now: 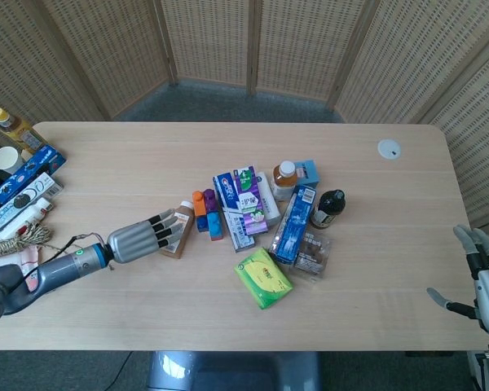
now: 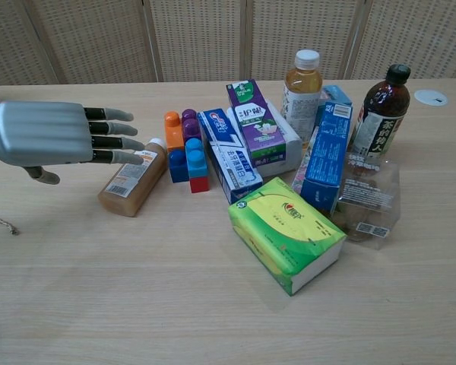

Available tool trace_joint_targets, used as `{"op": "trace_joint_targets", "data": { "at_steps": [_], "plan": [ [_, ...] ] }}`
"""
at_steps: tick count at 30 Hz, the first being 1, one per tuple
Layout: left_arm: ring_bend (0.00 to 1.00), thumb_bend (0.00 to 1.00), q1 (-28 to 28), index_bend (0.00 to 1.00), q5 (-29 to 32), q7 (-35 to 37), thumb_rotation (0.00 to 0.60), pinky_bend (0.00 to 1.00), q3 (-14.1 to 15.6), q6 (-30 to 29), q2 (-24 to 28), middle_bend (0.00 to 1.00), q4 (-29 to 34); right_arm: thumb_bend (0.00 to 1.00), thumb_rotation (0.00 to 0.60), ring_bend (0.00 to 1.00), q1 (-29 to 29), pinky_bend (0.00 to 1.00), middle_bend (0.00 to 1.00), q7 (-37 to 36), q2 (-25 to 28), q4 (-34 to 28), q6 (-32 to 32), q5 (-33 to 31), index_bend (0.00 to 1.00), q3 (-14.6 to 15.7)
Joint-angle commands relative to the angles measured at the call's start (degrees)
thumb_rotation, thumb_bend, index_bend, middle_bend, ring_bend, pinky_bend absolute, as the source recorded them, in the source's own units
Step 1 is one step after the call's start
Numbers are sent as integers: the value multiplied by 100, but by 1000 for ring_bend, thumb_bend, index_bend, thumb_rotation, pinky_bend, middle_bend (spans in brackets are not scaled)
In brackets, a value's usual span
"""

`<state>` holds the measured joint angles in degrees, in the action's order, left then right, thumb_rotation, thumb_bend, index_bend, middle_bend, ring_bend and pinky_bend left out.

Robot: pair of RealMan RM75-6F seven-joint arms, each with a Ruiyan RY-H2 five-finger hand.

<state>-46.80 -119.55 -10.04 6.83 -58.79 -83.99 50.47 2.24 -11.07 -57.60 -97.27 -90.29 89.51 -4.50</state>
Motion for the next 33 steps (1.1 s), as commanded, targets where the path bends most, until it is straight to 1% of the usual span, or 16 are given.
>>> {"op": "trace_joint_targets", "data": {
  "at_steps": [1,5,11,24,27,28,29,31,32,33],
  "plan": [
    [0,146,-165,0,27,-174,600,4,71,179,-244,0,-210,0,600,0,-4,0,0,-43,16,4,-8,7,0,0],
    [0,147,-260,0,153,-226,600,15,69,228,-556,0,-459,0,600,0,-17,0,0,-129,47,8,-32,10,0,-4],
    [0,147,-399,0,293,-258,600,19,118,307,-873,0,-747,0,600,0,-42,0,0,-215,83,19,-70,7,0,-6],
    [0,148,-486,0,453,-354,600,23,418,397,-1238,0,-1063,0,600,0,-57,0,0,-255,99,14,-90,7,0,-10],
    [0,147,-473,11,515,-370,600,41,442,365,-1309,0,-1149,0,600,0,-59,0,0,-268,103,11,-95,16,0,-9],
    [0,147,-461,27,535,-382,600,58,441,332,-1336,0,-1185,0,600,0,-60,0,0,-266,102,11,-96,19,0,-8],
    [0,148,-445,70,561,-403,600,99,439,291,-1378,0,-1241,0,600,0,-60,0,0,-265,102,11,-96,21,0,-7],
    [19,148,-428,180,568,-467,600,244,446,195,-1442,4,-1348,0,600,0,-62,0,0,-254,100,14,-102,22,0,-9],
    [75,148,-416,246,575,-458,600,345,463,147,-1482,49,-1413,0,600,0,-63,0,0,-244,97,15,-107,22,0,-11],
    [146,148,-404,308,590,-456,600,434,476,138,-1509,115,-1462,0,600,0,-64,0,0,-240,96,16,-110,22,0,-11]
  ]
}}
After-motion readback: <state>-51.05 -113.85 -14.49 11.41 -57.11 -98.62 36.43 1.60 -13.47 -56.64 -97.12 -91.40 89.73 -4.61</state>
